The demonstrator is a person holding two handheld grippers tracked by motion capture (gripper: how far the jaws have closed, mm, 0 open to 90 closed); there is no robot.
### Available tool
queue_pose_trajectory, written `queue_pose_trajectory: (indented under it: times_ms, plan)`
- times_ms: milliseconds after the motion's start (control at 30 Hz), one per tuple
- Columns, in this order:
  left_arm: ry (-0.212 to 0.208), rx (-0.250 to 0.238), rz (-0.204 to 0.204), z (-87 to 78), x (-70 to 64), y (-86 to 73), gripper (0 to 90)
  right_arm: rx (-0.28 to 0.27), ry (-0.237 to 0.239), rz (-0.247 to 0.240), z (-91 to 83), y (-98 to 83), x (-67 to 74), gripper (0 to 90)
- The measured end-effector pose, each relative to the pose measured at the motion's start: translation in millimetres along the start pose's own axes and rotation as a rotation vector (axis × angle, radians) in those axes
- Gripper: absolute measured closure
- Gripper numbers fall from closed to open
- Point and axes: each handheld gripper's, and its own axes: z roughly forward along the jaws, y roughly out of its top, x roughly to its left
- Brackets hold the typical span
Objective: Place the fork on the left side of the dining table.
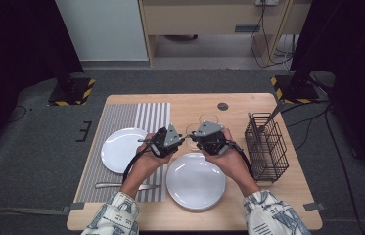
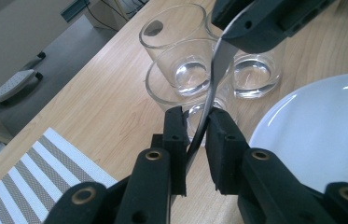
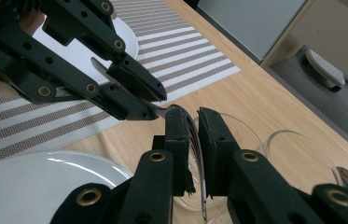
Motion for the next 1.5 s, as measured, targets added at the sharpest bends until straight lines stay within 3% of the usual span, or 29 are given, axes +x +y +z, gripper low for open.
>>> queue_pose_trajectory:
  times_ms: [567,867,1300,1500]
  plan:
    - [-0.022,-0.006,0.015,-0.3,-3.3,1.0,86.2,-0.041,-0.006,-0.006,-0.2,4.0,-1.5,71.9]
    - [-0.027,-0.026,-0.009,-3.2,-1.8,0.9,87.7,-0.072,-0.019,0.035,1.4,7.8,-1.9,62.4]
    - [-0.006,-0.029,-0.034,-6.0,1.8,-0.6,87.7,-0.084,-0.054,0.048,-0.1,9.0,-1.6,48.7]
    - [0.003,-0.024,-0.042,-6.7,3.9,-1.7,87.7,-0.073,-0.069,0.051,0.7,7.1,-2.1,51.0]
